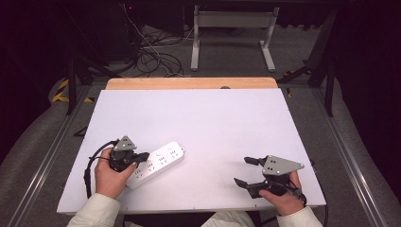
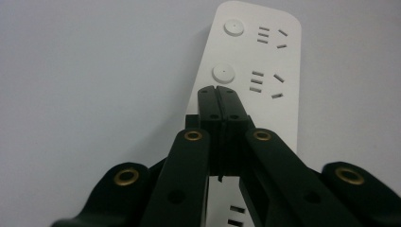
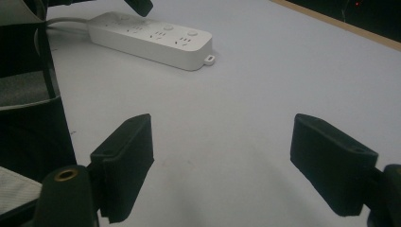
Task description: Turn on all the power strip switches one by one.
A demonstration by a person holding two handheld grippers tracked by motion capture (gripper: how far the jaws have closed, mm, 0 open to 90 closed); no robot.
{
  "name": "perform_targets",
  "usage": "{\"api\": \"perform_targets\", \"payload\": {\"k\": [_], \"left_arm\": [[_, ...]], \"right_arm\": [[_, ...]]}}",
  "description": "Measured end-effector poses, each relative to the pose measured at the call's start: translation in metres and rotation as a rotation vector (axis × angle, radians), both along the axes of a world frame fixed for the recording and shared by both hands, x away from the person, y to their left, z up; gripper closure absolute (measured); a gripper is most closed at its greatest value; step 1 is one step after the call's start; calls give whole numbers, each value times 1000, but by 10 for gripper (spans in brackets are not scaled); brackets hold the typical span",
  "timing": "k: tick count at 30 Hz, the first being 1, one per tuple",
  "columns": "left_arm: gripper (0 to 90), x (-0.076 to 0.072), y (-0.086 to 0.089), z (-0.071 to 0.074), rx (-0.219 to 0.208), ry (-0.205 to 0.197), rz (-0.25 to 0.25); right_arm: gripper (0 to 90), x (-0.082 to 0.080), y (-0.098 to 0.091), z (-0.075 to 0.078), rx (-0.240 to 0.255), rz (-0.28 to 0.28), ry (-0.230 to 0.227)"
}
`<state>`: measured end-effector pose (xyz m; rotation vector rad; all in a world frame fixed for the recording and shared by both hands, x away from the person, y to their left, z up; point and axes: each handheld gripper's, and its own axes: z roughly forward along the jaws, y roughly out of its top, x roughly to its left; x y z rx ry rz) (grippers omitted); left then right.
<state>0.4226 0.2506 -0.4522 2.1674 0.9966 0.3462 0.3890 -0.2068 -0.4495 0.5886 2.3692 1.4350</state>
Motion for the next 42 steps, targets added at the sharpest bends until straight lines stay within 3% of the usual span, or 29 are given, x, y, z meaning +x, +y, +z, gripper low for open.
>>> {"api": "perform_targets", "payload": {"k": [24,31,42], "left_arm": [[899,2,-3,-5,38,-1,-7],[899,1,-5,-5,72,-6,-12],[900,2,-6,-6,73,3,-1]], "right_arm": [[223,-1,0,0,-3,5,-1],[222,-1,1,0,-4,6,-2],[222,-2,1,1,-3,6,-2]]}}
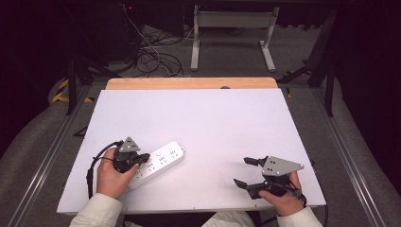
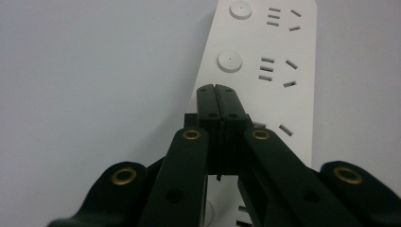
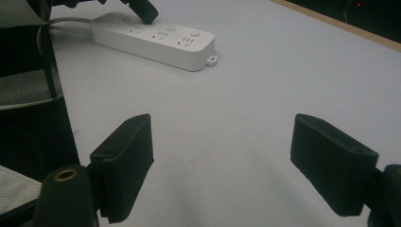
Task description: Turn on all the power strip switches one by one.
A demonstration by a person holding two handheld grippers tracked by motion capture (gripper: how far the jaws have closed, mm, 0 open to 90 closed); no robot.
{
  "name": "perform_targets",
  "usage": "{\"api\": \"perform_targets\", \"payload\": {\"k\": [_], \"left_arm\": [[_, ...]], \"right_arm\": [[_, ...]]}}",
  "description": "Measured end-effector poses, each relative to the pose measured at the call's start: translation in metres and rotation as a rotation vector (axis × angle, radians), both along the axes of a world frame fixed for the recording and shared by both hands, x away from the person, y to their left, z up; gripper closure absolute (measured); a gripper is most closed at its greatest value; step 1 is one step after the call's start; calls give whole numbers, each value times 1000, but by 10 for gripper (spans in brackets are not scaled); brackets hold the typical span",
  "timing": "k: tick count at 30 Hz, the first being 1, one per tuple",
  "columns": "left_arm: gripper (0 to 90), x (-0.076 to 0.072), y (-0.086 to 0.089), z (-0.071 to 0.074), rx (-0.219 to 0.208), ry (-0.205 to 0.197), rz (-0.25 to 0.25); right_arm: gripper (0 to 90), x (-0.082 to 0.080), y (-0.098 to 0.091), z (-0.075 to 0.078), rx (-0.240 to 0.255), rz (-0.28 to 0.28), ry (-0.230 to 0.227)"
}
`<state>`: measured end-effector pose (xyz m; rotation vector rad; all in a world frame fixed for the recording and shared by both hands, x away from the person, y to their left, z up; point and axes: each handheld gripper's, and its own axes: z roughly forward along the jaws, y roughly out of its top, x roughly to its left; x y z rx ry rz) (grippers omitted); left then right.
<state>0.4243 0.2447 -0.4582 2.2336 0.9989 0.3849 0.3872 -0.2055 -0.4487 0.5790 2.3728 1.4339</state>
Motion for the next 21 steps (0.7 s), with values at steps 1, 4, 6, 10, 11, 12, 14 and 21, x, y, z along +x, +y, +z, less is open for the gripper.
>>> {"api": "perform_targets", "payload": {"k": [1,4,6,10,11,12,14,21], "left_arm": [[900,0,-1,0,0,0,-3],[900,0,-2,-1,23,-5,-13],[900,0,-2,-1,19,2,-12],[900,-2,2,1,-20,-50,-1],[899,-3,5,5,-70,-60,10],[899,-4,9,11,-118,-68,13],[899,-10,12,24,-137,-103,21],[899,-14,8,30,-127,-108,2]], "right_arm": [[222,0,0,0,0,0,0],[222,0,1,0,0,2,-1],[222,-1,1,0,1,3,-2],[222,-1,2,1,1,7,-3],[222,-1,2,1,3,8,-2],[222,-1,2,1,3,6,-2],[222,0,1,0,8,1,1],[222,0,1,-1,4,0,3]]}}
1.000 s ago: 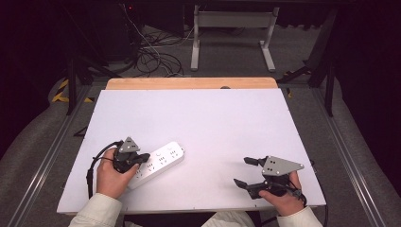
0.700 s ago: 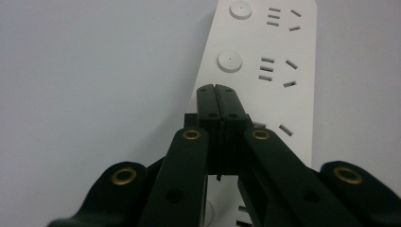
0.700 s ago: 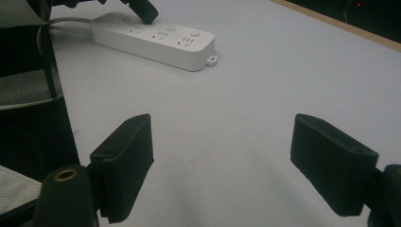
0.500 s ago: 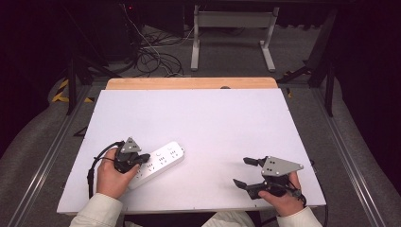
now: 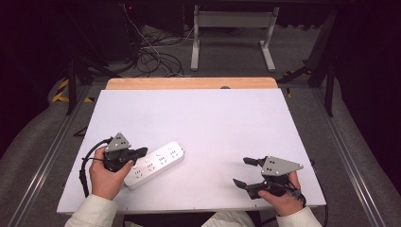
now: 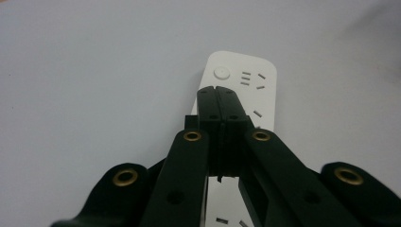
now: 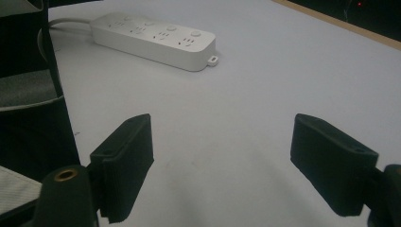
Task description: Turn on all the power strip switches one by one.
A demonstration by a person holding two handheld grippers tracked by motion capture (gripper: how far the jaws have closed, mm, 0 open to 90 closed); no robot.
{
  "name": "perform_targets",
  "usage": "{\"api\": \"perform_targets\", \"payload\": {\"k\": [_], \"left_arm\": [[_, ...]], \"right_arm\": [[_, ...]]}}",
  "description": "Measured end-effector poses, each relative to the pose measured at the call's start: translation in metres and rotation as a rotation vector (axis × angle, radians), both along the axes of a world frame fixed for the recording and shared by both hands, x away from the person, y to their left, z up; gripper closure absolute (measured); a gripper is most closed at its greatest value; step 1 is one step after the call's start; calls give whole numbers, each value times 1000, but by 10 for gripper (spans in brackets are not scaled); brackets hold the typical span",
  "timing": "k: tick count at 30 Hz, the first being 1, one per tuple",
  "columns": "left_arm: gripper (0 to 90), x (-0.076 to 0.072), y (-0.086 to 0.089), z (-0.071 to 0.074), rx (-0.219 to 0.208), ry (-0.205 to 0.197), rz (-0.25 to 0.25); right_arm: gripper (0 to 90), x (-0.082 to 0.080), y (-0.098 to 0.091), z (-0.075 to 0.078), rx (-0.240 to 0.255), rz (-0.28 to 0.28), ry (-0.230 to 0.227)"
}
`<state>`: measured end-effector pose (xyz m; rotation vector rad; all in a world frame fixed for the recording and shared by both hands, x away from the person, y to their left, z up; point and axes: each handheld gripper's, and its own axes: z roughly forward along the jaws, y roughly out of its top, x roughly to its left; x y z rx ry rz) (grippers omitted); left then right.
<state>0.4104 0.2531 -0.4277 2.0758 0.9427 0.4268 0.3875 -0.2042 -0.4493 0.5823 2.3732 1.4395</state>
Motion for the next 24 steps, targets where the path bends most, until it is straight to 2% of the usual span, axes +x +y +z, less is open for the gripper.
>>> {"api": "perform_targets", "payload": {"k": [5,10,13,14,17,24], "left_arm": [[899,2,-4,1,1,2,-20],[899,9,-14,-3,-8,21,-42],[898,14,-20,-5,7,23,-50],[898,16,-22,-6,24,18,-47],[899,18,-24,-8,13,29,-45],[898,27,-30,-14,32,47,-35]], "right_arm": [[222,0,0,0,3,-2,1],[222,0,0,0,2,1,2],[222,1,0,0,2,-2,2],[222,1,0,0,0,-2,2],[222,0,0,0,2,0,2],[223,1,-1,0,0,-1,1]]}}
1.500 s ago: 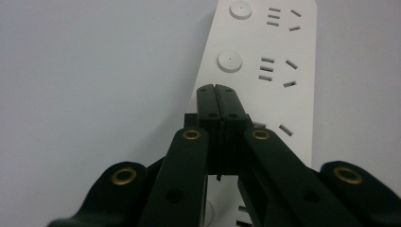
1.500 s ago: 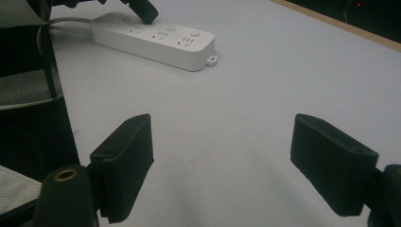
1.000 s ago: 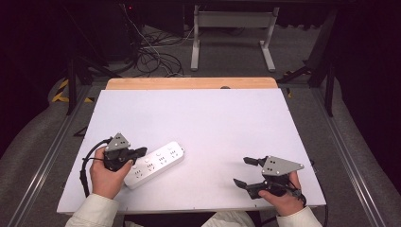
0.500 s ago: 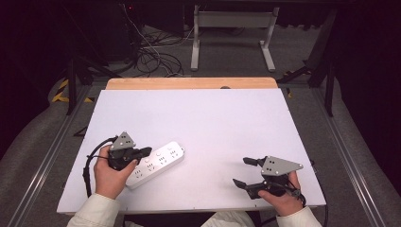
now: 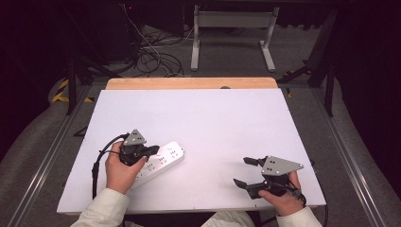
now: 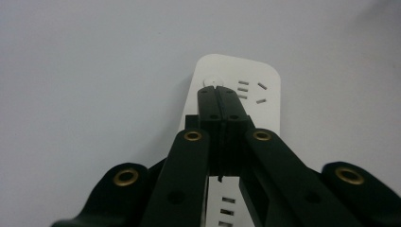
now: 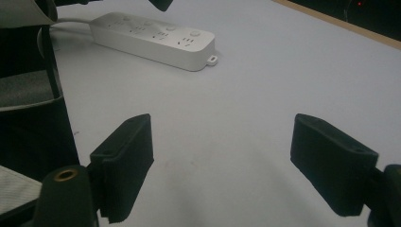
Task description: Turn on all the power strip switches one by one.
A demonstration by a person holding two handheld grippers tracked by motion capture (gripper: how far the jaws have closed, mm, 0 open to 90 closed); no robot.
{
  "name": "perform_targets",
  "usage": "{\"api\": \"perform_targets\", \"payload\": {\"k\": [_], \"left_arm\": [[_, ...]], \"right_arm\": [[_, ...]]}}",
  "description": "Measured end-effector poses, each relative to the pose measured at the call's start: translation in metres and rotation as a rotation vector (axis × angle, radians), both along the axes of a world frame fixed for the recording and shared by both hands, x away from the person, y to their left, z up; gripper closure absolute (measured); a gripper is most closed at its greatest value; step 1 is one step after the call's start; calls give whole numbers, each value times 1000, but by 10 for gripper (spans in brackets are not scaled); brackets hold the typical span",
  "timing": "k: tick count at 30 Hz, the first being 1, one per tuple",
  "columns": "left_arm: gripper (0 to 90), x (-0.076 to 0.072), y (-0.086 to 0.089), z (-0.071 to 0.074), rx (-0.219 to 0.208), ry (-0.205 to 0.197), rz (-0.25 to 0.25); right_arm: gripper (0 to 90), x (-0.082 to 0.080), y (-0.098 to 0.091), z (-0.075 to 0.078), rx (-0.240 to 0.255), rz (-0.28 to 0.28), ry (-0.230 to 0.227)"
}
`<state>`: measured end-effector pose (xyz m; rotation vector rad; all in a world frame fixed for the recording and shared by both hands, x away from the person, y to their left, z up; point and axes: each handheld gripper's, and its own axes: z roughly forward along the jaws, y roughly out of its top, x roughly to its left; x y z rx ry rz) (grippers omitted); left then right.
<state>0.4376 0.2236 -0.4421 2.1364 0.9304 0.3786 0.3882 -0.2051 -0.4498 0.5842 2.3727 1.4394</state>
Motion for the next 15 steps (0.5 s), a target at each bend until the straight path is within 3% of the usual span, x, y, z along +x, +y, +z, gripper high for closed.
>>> {"api": "perform_targets", "payload": {"k": [15], "left_arm": [[898,9,-5,-12,29,39,11]], "right_arm": [[222,0,-1,0,-1,0,-2]]}}
